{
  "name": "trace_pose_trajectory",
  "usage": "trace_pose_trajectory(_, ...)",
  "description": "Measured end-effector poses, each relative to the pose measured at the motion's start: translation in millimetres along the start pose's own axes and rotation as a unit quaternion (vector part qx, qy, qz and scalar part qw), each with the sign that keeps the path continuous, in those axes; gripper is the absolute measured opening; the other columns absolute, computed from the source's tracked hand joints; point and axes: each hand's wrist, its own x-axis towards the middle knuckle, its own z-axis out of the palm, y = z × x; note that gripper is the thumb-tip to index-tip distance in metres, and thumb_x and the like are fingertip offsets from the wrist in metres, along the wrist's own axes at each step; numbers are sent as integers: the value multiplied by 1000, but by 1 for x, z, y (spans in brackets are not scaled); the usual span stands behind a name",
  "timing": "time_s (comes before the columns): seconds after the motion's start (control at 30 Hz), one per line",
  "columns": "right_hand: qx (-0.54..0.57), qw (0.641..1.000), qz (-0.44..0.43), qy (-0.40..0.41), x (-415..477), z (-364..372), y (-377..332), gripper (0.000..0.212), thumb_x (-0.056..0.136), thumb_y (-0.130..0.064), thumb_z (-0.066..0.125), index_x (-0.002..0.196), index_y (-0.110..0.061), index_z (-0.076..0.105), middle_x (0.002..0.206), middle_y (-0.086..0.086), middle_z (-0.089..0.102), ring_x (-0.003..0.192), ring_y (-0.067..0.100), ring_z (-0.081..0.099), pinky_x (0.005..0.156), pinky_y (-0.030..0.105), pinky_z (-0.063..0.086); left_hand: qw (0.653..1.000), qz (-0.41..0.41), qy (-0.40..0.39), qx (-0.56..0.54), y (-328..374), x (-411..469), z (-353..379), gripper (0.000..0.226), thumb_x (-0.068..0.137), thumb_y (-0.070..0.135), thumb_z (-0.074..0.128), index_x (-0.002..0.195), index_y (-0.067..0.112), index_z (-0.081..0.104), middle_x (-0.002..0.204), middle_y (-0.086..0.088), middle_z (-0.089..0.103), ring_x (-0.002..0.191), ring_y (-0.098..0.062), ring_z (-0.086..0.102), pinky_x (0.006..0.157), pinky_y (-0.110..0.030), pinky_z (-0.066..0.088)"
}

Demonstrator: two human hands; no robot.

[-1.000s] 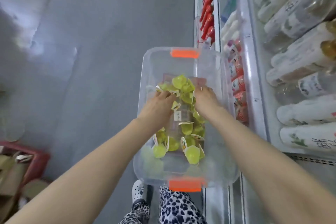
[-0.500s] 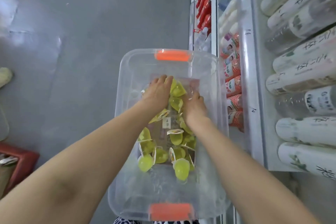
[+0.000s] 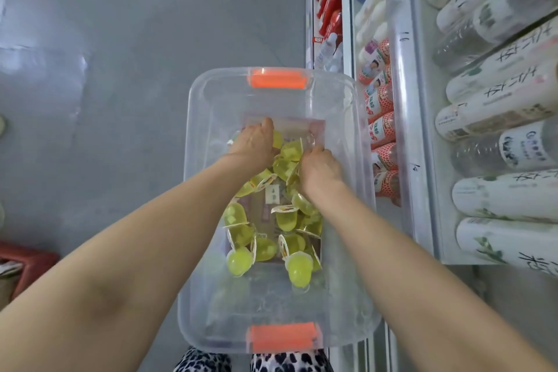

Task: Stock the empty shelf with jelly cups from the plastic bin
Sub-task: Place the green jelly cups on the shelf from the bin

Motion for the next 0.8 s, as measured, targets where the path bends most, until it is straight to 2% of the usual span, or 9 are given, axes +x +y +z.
trace_pose_trajectory(0.07, 3, 999, -12, 43, -9, -1, -1, 57, 85, -15, 67, 135, -2, 43, 129, 17, 47, 112, 31, 51, 84, 36, 48, 1000, -1, 2, -15, -2, -12, -10, 48, 91, 29, 65, 125, 6, 41, 120, -18, 56, 110, -37, 56, 86, -41, 42)
trace_pose_trajectory(0.13, 9, 995, -25, 92, -22, -6, -3, 58, 82, -26, 72, 129, -4, 47, 129, 15, 47, 112, 31, 50, 83, 37, 48, 999, 11, 12, -36, -4, -28, -21, 49, 88, 30, 67, 125, 9, 42, 122, -16, 51, 107, -36, 56, 83, -38, 42)
trace_pose_trajectory(0.27, 24, 985, -27, 166, -64, -24, -5, 65, 85, -36, 68, 135, -6, 41, 133, 15, 43, 110, 32, 48, 84, 37, 45, 997, 46, 36, -52, -5, -68, -40, 51, 83, 32, 71, 127, 17, 48, 123, -13, 45, 98, -36, 57, 84, -37, 43)
trace_pose_trajectory(0.37, 125, 973, -11, 192, -109, -30, -8, 75, 84, -38, 70, 142, -6, 35, 134, 15, 36, 104, 32, 51, 84, 37, 45, 993, 67, 59, -75, -6, -104, -48, 55, 81, 30, 74, 128, 17, 49, 124, -11, 44, 100, -33, 57, 83, -36, 44)
trace_pose_trajectory(0.5, 240, 942, 30, 234, -173, -26, -12, 61, 81, -34, 68, 131, -7, 46, 123, 12, 47, 109, 28, 50, 92, 37, 41, 986, 109, 85, -93, -7, -156, -52, 58, 75, 33, 79, 118, 15, 46, 116, -6, 51, 93, -26, 56, 75, -35, 43)
trace_pose_trajectory(0.57, 256, 929, 54, 262, -208, -18, -13, 56, 80, -33, 63, 129, -8, 50, 122, 14, 54, 112, 32, 50, 95, 40, 40, 980, 146, 87, -101, -6, -184, -55, 57, 74, 34, 80, 116, 15, 46, 112, -4, 53, 95, -26, 56, 78, -38, 46)
trace_pose_trajectory(0.67, 291, 895, 102, 322, -265, -4, -13, 58, 77, -37, 55, 127, -9, 55, 117, 16, 58, 110, 36, 51, 93, 41, 41, 972, 198, 90, -87, 3, -224, -56, 58, 75, 33, 78, 120, 16, 48, 113, -4, 58, 103, -28, 57, 88, -43, 46)
trace_pose_trajectory(0.73, 297, 873, 123, 367, -305, 5, -11, 59, 74, -41, 49, 124, -10, 57, 111, 16, 61, 105, 36, 53, 90, 39, 40, 963, 241, 91, -84, 15, -250, -56, 60, 74, 33, 79, 123, 16, 48, 111, -6, 61, 106, -29, 57, 86, -38, 45)
trace_pose_trajectory(0.8, 293, 858, 146, 396, -346, 11, -7, 53, 77, -38, 53, 122, -10, 56, 108, 14, 61, 101, 35, 53, 87, 37, 37, 952, 285, 86, -73, 31, -274, -57, 61, 75, 35, 78, 125, 16, 48, 113, -6, 63, 106, -28, 58, 82, -33, 40)
